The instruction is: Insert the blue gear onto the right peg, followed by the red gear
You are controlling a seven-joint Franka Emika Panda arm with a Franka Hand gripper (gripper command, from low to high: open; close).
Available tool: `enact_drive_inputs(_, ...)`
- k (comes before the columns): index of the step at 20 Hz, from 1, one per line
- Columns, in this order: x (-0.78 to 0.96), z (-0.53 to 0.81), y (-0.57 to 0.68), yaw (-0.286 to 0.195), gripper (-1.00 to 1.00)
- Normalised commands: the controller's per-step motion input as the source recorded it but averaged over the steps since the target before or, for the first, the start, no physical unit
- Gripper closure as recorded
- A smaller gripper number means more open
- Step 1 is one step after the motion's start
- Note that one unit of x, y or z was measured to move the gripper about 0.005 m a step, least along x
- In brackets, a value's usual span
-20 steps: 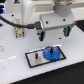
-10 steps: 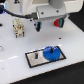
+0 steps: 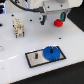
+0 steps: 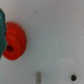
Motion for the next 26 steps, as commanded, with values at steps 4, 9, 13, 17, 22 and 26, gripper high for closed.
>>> enact_drive_inputs(4,-0.37,-0.02,0.55,0.000,-1.00)
enact_drive_inputs(9,-0.33,-0.10,0.50,0.000,-1.00)
enact_drive_inputs(13,-0.29,-0.33,0.28,0.000,-1.00)
enact_drive_inputs(17,-0.27,-0.41,0.09,0.000,-1.00)
enact_drive_inputs(22,-0.31,-0.41,-0.09,0.000,-1.00)
enact_drive_inputs(26,-0.20,-0.01,-0.05,0.000,-1.00)
